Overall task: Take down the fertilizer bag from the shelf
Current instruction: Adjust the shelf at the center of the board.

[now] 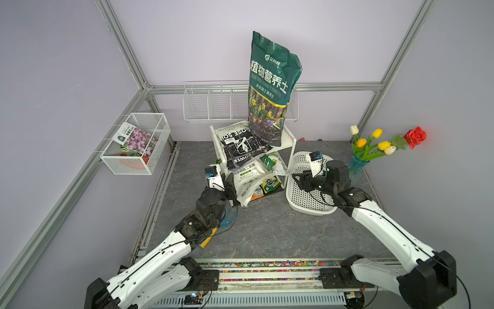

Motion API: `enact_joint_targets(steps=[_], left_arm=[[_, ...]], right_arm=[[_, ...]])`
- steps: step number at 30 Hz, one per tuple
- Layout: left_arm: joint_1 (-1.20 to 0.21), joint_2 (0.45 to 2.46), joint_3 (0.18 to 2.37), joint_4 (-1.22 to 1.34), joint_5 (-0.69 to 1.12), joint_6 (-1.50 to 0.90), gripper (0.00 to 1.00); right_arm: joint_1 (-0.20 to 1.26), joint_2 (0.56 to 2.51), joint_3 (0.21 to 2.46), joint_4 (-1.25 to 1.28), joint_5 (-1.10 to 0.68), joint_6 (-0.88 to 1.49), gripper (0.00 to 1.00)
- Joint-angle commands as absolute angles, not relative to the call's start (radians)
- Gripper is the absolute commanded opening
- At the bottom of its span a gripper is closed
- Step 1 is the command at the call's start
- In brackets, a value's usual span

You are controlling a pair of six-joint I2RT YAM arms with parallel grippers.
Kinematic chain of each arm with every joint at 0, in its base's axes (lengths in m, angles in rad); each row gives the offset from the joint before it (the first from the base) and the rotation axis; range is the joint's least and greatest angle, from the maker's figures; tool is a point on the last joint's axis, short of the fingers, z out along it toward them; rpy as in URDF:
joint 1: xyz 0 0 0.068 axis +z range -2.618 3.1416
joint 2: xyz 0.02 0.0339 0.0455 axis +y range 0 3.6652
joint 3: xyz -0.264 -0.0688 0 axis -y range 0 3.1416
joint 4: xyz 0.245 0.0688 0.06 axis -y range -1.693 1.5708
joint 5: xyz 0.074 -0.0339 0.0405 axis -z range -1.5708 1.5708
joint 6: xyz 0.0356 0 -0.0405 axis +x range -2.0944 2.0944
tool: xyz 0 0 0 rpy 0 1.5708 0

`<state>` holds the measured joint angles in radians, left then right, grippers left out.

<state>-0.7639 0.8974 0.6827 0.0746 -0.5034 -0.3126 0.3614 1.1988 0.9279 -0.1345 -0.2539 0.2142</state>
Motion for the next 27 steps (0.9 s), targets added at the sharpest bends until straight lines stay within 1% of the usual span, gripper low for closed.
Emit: enact_joint_targets(steps=[1,5,6,9,12,13,14,15,17,18,20,22,27], left_arm=[[-0.768,0.929,0.734,0.114,-0.529,-0.319,0.29],[-0.768,0.937,0.724,0.144,-0.529,-0.334,0.21],[-0.767,0.935,0.721,0.148,-0.559,-0.338,0.20],[-0.768,0.933,0.713,0.156,-0.574,-0.338,0.19],[-0.768,0.932,0.710,0.155,-0.583,-0.337,0.18],[-0.767,0.934,0.709,0.155,-0.589,-0.336,0.17],[-0.767,0.935,0.707,0.156,-0.599,-0.335,0.16],[-0.768,0.937,0.705,0.159,-0.607,-0.332,0.15],[-0.765,0.950,0.701,0.165,-0.641,-0.332,0.12],[-0.756,0.958,0.699,0.164,-0.644,-0.331,0.10],[-0.732,0.974,0.697,0.163,-0.641,-0.339,0.05],[-0.693,0.991,0.696,0.163,-0.621,-0.353,0.02],[-0.581,1.044,0.694,0.227,-0.558,-0.352,0.02]], right_arm=[[0.347,1.259,0.959,0.007,-0.364,0.237,0.62],[0.346,1.326,0.983,0.083,-0.339,0.238,0.60],[0.345,1.340,0.985,0.100,-0.316,0.240,0.60],[0.336,1.377,0.999,0.160,-0.258,0.261,0.59],[0.330,1.422,1.021,0.213,-0.253,0.285,0.58],[0.330,1.442,1.036,0.218,-0.265,0.290,0.57],[0.330,1.464,1.053,0.224,-0.285,0.296,0.53],[0.330,1.485,1.067,0.232,-0.312,0.293,0.48],[0.330,1.512,1.087,0.236,-0.331,0.303,0.35],[0.330,1.522,1.090,0.243,-0.330,0.308,0.27],[0.330,1.535,1.087,0.264,-0.320,0.322,0.15],[0.330,1.550,1.084,0.286,-0.323,0.342,0.11],[0.333,1.624,1.123,0.319,-0.345,0.385,0.09]])
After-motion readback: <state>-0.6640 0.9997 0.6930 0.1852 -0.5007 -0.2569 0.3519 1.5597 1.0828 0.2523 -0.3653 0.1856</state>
